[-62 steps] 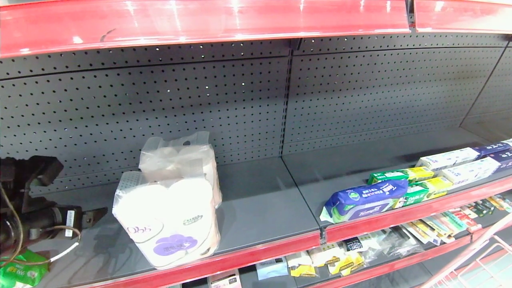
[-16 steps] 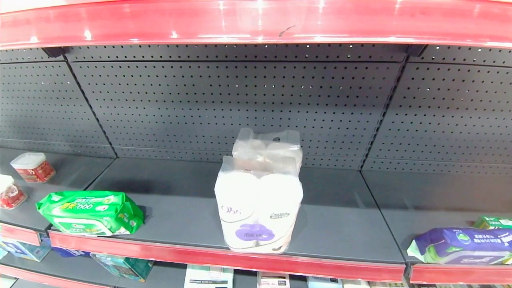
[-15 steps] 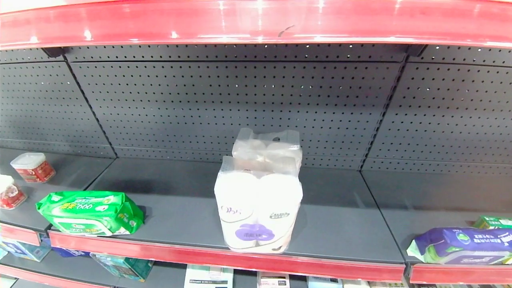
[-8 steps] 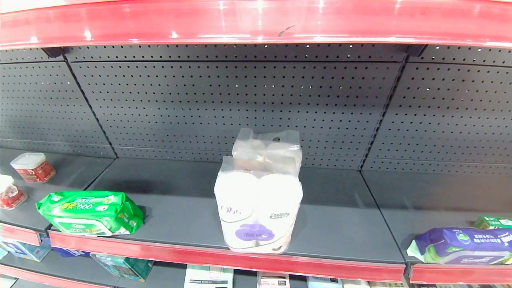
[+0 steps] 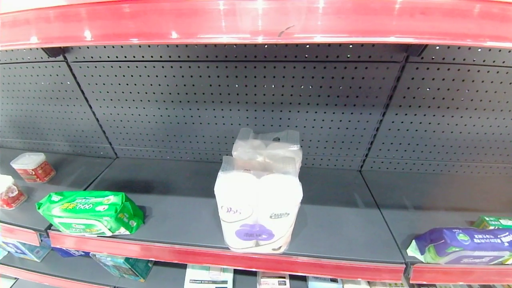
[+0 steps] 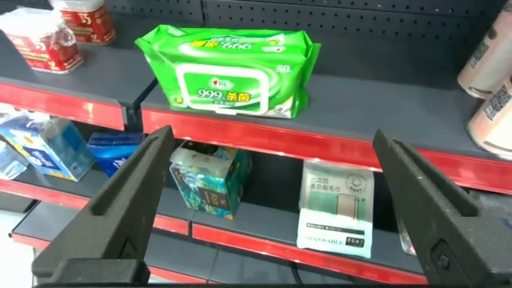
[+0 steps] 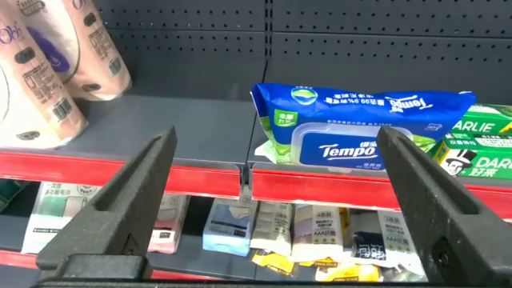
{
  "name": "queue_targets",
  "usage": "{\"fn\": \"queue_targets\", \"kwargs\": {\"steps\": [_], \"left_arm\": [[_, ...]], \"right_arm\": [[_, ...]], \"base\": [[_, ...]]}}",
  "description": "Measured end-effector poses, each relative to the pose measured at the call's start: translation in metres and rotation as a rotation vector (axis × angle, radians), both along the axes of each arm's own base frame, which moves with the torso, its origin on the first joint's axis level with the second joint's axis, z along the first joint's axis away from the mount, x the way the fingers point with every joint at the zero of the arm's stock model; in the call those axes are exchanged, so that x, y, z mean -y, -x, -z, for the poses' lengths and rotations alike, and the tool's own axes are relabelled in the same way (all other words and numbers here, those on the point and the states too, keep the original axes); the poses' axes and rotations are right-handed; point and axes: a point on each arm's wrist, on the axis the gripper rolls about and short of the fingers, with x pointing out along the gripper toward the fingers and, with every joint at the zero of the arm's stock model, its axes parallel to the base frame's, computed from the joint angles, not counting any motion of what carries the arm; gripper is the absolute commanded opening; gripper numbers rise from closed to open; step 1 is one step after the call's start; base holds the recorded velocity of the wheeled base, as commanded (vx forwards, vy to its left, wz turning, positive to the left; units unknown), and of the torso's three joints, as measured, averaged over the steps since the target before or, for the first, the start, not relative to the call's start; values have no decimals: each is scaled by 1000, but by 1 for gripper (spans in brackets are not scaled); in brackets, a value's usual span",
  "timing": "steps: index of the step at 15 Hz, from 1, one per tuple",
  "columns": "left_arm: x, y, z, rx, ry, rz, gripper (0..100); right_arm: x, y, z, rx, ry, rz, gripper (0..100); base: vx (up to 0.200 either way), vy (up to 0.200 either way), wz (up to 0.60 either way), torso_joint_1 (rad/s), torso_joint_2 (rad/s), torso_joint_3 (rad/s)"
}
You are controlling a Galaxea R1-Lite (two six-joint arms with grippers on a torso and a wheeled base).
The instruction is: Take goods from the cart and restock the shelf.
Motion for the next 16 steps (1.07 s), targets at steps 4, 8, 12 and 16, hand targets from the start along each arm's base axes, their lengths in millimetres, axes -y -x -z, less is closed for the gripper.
{"fn": "queue_targets", "kwargs": {"steps": [4, 8, 12, 16], "left_arm": [[0, 0, 0, 0, 0, 0, 100], [0, 0, 0, -1, 0, 0, 100], [0, 0, 0, -1, 1, 0, 100], [0, 0, 0, -1, 1, 0, 100]], "right_arm": [[0, 0, 0, 0, 0, 0, 100], [0, 0, 0, 0, 0, 0, 100], [0, 0, 0, 0, 1, 0, 100], [0, 0, 0, -1, 1, 0, 100]], "base": [[0, 0, 0, 0, 0, 0], [0, 0, 0, 0, 0, 0], [0, 0, 0, 0, 0, 0], [0, 0, 0, 0, 0, 0]]}}
